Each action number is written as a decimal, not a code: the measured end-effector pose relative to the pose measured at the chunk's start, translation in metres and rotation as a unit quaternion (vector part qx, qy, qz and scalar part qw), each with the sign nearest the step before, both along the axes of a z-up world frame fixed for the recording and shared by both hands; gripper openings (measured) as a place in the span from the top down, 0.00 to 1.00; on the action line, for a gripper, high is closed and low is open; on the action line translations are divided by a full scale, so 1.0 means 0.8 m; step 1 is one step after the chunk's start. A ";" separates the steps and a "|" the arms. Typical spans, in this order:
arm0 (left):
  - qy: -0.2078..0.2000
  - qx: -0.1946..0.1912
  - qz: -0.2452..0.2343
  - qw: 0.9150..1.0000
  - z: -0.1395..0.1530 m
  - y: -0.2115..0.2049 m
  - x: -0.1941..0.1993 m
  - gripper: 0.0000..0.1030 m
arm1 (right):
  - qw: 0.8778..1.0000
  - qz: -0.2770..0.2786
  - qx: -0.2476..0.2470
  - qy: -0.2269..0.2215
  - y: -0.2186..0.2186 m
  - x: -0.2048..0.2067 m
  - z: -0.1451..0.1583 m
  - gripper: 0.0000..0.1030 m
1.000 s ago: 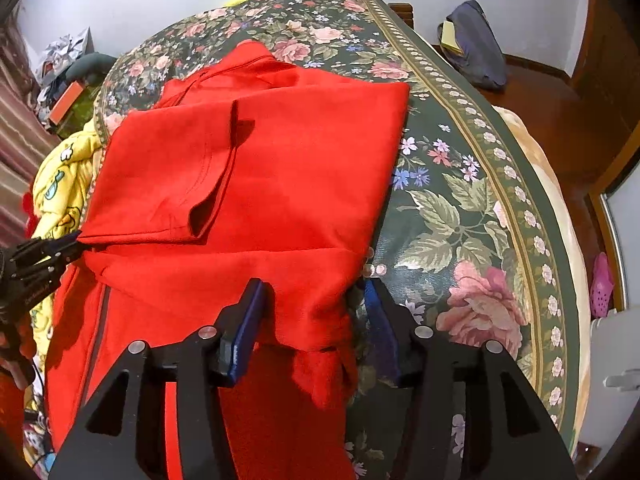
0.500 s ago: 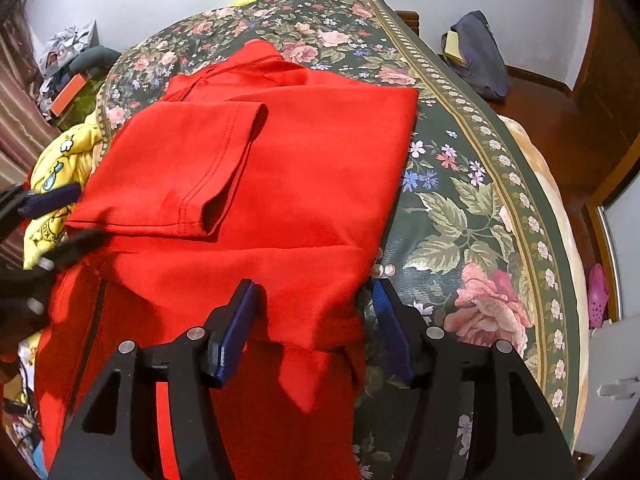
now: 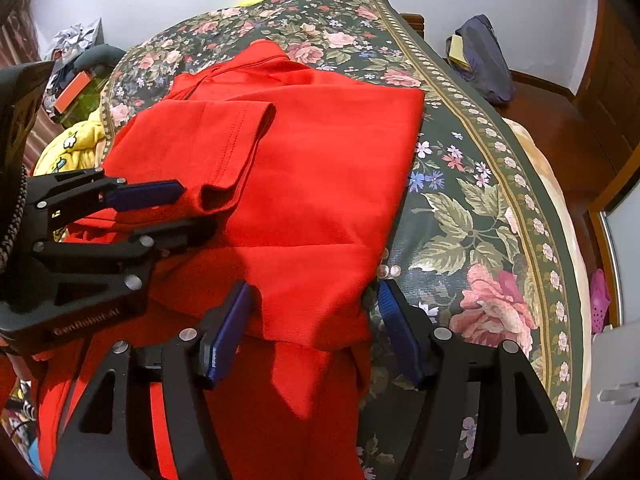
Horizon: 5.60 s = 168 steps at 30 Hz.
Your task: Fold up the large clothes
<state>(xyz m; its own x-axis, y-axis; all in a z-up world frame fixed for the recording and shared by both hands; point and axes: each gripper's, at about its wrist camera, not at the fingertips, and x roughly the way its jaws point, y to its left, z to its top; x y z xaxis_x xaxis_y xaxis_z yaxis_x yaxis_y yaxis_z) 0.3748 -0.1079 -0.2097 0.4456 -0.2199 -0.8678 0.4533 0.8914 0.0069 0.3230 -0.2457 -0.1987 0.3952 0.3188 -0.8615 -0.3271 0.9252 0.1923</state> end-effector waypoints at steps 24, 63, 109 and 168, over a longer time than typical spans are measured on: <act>-0.092 -0.049 0.305 0.947 0.074 0.338 -0.091 0.97 | 1.000 -0.004 -0.026 0.002 0.008 0.000 -0.001 0.40; -0.095 -0.008 0.263 0.960 0.113 0.335 -0.031 0.38 | 0.985 0.044 -0.036 -0.162 0.063 0.045 0.155 0.37; -0.031 -0.036 0.219 0.975 -0.004 0.270 0.167 0.98 | 0.991 0.094 0.094 -0.004 0.133 0.225 0.053 0.94; 0.070 -0.219 0.321 0.919 -0.008 0.319 -0.119 0.41 | 0.989 0.047 0.125 0.069 0.092 0.025 0.019 0.62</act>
<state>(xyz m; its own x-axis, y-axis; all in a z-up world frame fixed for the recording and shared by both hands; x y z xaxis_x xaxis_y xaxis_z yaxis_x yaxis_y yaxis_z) 0.2795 0.1472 -0.2163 0.4966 -0.2928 -0.8171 -0.1982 0.8783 -0.4351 0.3433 -0.1724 -0.1837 0.2387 0.5577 -0.7950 -0.3643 0.8103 0.4590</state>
